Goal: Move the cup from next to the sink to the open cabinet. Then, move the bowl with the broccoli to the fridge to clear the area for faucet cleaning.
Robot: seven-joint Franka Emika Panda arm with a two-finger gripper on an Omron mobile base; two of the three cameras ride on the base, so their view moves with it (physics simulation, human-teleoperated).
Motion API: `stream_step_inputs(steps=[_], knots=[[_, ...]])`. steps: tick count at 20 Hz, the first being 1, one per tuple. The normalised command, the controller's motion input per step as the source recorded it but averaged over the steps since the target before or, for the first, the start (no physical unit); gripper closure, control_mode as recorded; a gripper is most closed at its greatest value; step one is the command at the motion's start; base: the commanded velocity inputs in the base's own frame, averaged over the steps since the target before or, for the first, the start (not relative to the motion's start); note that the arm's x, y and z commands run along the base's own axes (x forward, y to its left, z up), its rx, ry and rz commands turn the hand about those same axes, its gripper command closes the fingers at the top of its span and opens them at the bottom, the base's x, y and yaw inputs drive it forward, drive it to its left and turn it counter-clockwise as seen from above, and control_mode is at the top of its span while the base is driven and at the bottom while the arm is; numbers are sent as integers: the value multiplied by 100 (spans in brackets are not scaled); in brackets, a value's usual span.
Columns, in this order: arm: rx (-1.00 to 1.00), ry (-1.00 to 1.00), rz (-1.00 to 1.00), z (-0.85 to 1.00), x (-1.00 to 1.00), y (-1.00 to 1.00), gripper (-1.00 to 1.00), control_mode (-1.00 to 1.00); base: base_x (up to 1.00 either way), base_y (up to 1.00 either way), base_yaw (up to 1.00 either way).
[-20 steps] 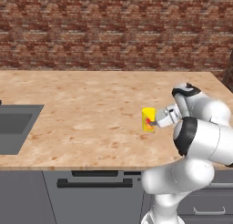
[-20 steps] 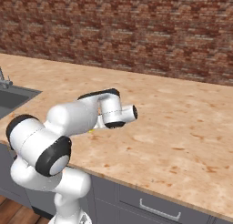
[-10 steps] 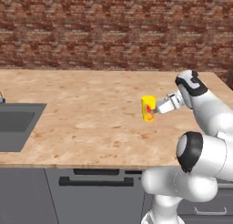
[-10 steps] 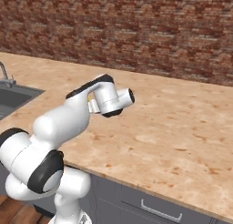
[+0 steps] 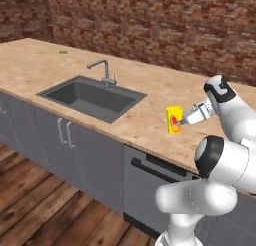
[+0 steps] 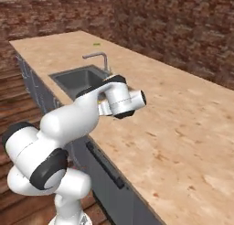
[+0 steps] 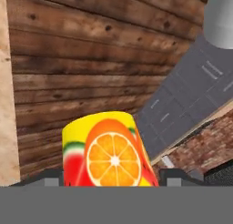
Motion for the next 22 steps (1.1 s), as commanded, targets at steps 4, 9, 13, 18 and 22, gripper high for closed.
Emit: stream_step_inputs(steps=[4,9,13,18,22], knots=[[0,0,0,0,0,0,100,100,0,18,94],[0,0,0,0,0,0,100,100,0,3,90],[0,0,0,0,0,0,100,100,0,0,91],[0,0,0,0,0,0,100,100,0,0,90],[0,0,0,0,0,0,100,100,22,0,84]])
